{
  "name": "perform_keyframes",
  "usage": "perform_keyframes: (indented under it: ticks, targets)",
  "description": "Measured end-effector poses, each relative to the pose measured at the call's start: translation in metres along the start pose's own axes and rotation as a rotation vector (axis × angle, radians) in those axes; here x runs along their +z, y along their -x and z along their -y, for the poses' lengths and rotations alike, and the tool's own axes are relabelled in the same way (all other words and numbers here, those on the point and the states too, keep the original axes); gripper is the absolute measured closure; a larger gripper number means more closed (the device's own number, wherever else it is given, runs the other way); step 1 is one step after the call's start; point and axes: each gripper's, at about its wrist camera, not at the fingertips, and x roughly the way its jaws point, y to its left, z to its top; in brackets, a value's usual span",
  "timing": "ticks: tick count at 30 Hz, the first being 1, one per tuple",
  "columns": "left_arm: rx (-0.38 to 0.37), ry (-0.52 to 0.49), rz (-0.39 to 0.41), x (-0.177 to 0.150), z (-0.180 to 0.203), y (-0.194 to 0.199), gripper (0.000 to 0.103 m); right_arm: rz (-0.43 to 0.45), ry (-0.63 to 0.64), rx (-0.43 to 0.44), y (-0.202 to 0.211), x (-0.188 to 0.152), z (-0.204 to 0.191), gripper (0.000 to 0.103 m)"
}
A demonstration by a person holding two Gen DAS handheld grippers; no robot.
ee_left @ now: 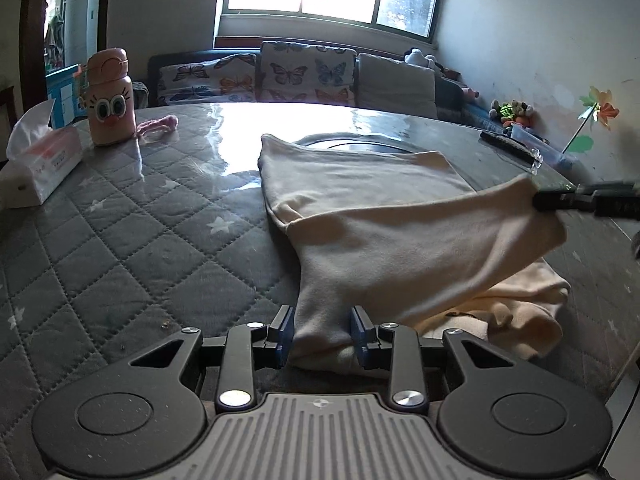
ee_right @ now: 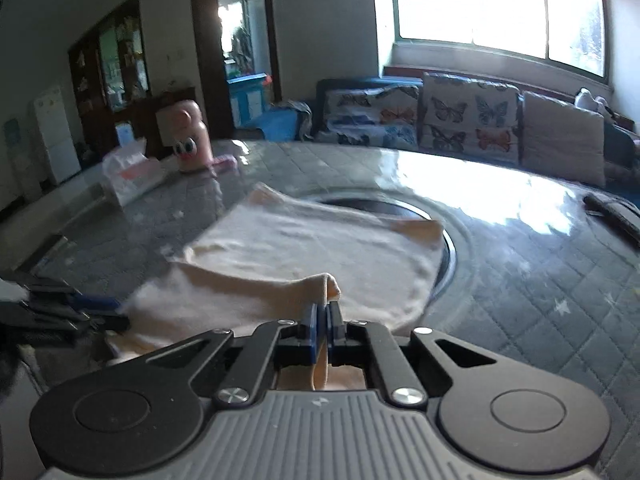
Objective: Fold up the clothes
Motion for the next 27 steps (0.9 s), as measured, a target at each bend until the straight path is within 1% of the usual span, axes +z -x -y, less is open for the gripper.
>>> perform_keyframes:
  ticks: [2, 7, 9, 11, 13, 17, 22, 27]
  targets:
    - [0.002, -0.001, 0.017, 0.006, 0.001, 0.002, 0.069, -0.025, -0.015, -0.013, -0.010, -0.006, 0.004, 0.099]
    - [-0.001, -0.007, 0.067, 0.028, 0.005, 0.000, 0.070, -0.044, -0.026, -0.001, -0.019, -0.008, 0.007, 0.099]
    - [-0.006, -0.014, 0.073, 0.036, 0.008, -0.007, 0.070, -0.049, -0.012, -0.008, -0.019, -0.009, 0.007, 0.095]
    - [-0.011, -0.024, 0.065, 0.042, 0.011, -0.017, 0.070, -0.040, -0.004, -0.018, -0.016, -0.008, 0.008, 0.093]
    - [-0.016, -0.041, 0.053, 0.045, 0.015, -0.025, 0.070, -0.024, -0.004, -0.023, -0.011, -0.006, 0.010, 0.093]
    - [-0.014, -0.065, 0.027, 0.048, 0.020, -0.041, 0.071, -0.006, 0.013, 0.001, -0.013, -0.003, 0.008, 0.093]
    - [0.003, -0.062, 0.005, 0.047, 0.015, -0.052, 0.071, -0.031, 0.017, 0.033, -0.034, -0.006, 0.005, 0.093]
    - [0.013, -0.058, -0.014, 0.040, 0.007, -0.057, 0.068, -0.075, 0.017, 0.033, -0.044, -0.015, 0.011, 0.093]
